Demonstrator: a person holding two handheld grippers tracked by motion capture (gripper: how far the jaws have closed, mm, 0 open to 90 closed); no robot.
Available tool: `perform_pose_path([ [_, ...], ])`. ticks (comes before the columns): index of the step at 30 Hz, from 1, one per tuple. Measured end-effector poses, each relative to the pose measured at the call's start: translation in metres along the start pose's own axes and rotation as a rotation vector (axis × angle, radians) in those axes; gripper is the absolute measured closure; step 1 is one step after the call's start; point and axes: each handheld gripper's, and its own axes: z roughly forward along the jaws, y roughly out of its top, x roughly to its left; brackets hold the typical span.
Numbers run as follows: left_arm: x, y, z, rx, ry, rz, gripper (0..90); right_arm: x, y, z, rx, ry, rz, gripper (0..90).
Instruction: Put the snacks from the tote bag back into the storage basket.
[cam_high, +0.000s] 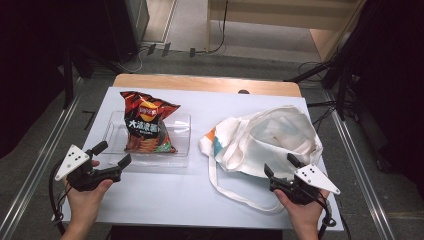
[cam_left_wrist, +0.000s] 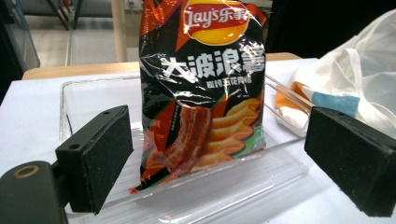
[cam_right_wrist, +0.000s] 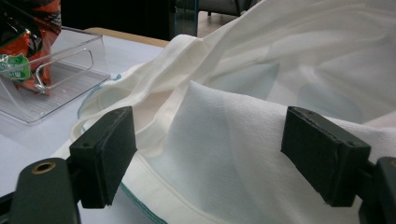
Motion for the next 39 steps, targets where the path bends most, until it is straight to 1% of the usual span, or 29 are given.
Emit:
perform_pose_path([
  [1,0.0,-0.001,-0.001,0.002,-0.002,0.005,7.8,-0.001,0.0,-0.001,0.001,-0.001,0.002,18.1],
  [7,0.001,-0.007,-0.01,0.006,0.004,-0.003,7.8,-0.006,-0.004,-0.007,0.007,-0.007,0.008,18.1],
  [8,0.002,-0.008,-0.012,0.009,0.008,0.003,7.8,-0.007,-0.004,-0.008,0.008,-0.009,0.008,18.1],
  [15,0.003,-0.015,-0.021,0.025,0.019,0.009,7.8,-0.013,-0.01,-0.019,0.015,-0.02,0.012,18.1],
  [19,0.004,-0.019,-0.025,0.03,0.028,0.011,7.8,-0.016,-0.013,-0.024,0.019,-0.018,0.012,18.1],
  [21,0.004,-0.022,-0.028,0.029,0.035,0.013,7.8,-0.016,-0.015,-0.026,0.019,-0.019,0.0,18.1],
  [23,0.005,-0.024,-0.03,0.037,0.035,0.019,7.8,-0.016,-0.016,-0.027,0.02,-0.014,-0.003,18.1],
  [27,0.009,-0.031,-0.034,0.053,0.046,0.01,7.8,-0.017,-0.017,-0.032,0.015,-0.009,0.0,18.1],
  [32,0.013,-0.035,-0.035,0.06,0.055,-0.012,7.8,-0.018,-0.02,-0.039,0.012,-0.007,0.001,18.2],
  [39,0.012,-0.038,-0.03,0.08,0.055,0.001,7.8,-0.02,-0.022,-0.04,0.012,-0.005,0.012,18.2],
])
